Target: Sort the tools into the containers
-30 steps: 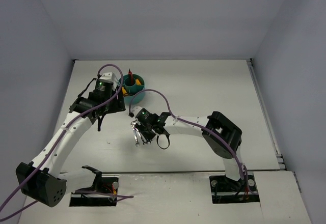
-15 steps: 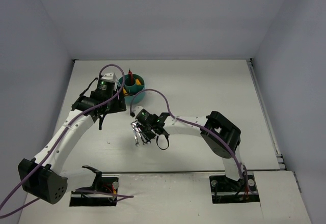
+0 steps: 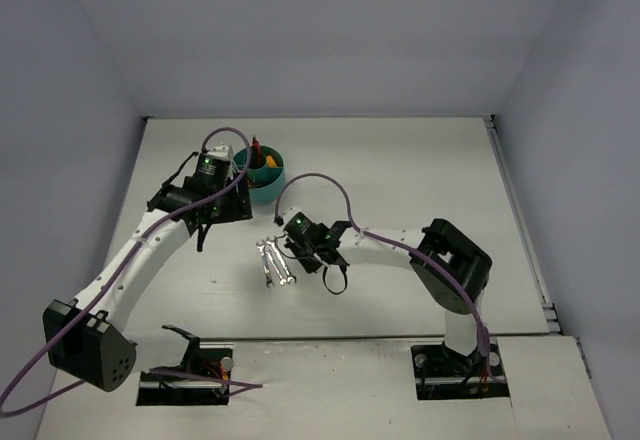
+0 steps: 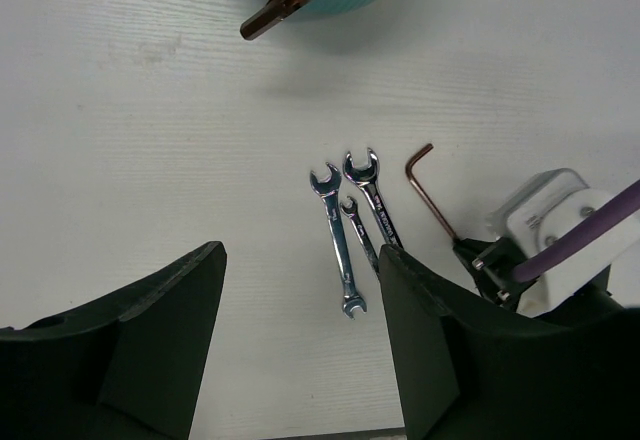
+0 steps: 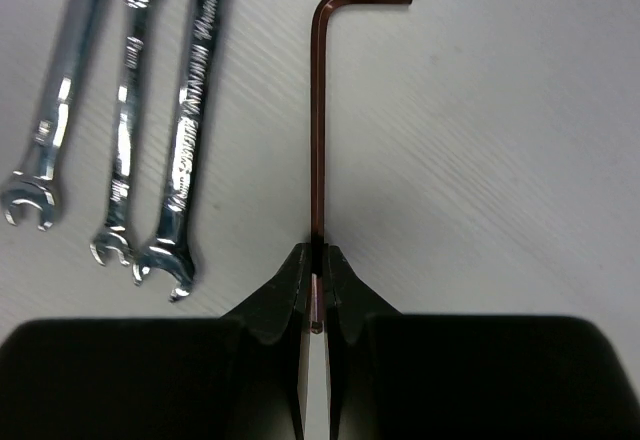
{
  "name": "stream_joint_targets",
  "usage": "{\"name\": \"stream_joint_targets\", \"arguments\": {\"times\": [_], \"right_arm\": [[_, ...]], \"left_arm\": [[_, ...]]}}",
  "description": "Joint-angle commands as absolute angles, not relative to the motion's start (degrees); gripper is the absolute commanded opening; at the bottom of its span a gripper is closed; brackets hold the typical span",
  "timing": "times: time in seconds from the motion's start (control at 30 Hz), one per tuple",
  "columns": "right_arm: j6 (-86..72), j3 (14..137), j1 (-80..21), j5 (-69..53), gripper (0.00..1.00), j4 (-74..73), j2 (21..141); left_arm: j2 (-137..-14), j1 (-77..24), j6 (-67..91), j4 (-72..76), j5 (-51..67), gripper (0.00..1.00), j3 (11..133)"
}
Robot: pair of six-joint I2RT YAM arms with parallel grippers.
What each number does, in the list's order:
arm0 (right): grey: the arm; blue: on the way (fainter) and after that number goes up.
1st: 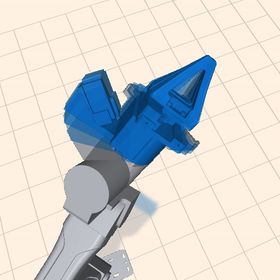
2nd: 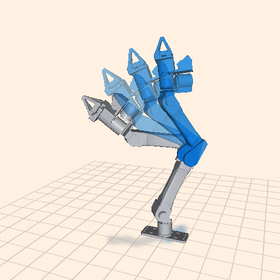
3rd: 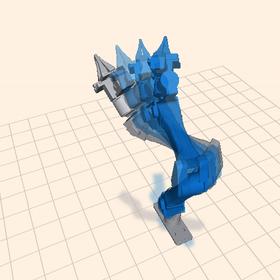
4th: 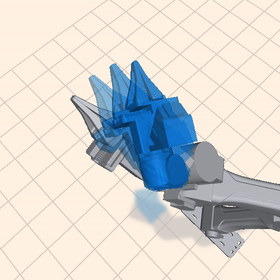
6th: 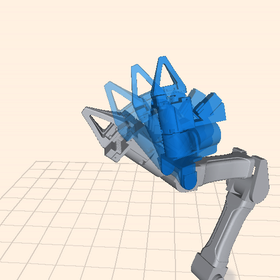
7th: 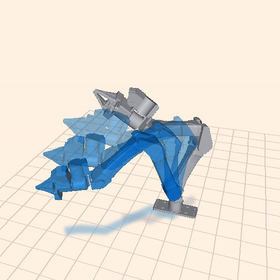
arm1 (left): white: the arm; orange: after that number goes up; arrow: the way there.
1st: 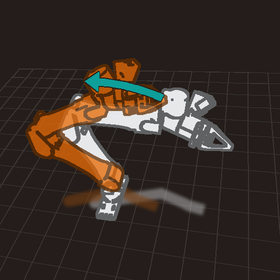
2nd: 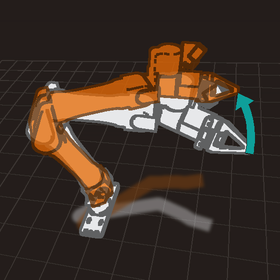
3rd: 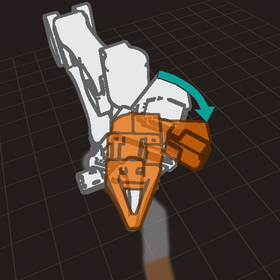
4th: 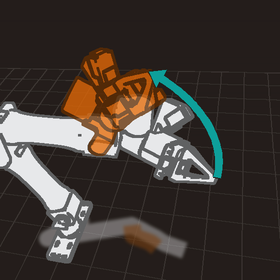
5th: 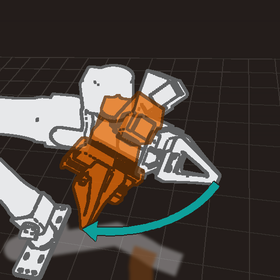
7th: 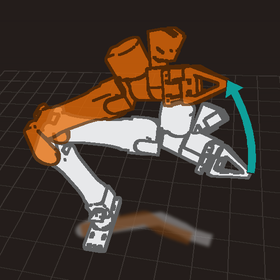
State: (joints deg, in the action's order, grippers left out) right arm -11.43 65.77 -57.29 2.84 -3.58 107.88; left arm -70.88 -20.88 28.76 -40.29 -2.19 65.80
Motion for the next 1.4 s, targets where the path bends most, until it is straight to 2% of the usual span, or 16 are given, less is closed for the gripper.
{"name": "stream_joint_targets", "arguments": {"times": [0.0, 0.3, 0.5, 0.8, 1.37], "right_arm": [[-12.78, 61.52, -54.83, 4.96, 0.00, -8.70, 102.88], [-10.99, 60.47, -54.05, 5.18, 0.00, -8.53, 101.25], [-10.64, 60.91, -53.26, 4.55, 0.00, -8.45, 100.51], [-8.25, 59.48, -52.85, 7.67, 0.00, -4.85, 91.25], [-8.09, 57.94, -52.67, 5.42, 0.00, 1.60, 82.94]], "left_arm": [[-72.74, -20.82, 29.49, -37.30, 3.23, 0.59, 69.47], [-78.58, -22.24, 32.52, -34.00, 15.56, 0.59, 70.84], [-79.71, -22.50, 33.22, -33.04, 18.17, 0.59, 71.27], [-82.45, -22.74, 36.22, -31.53, 24.93, 0.59, 72.02], [-87.34, -23.20, 39.96, -23.68, 33.86, 0.59, 72.92]]}}
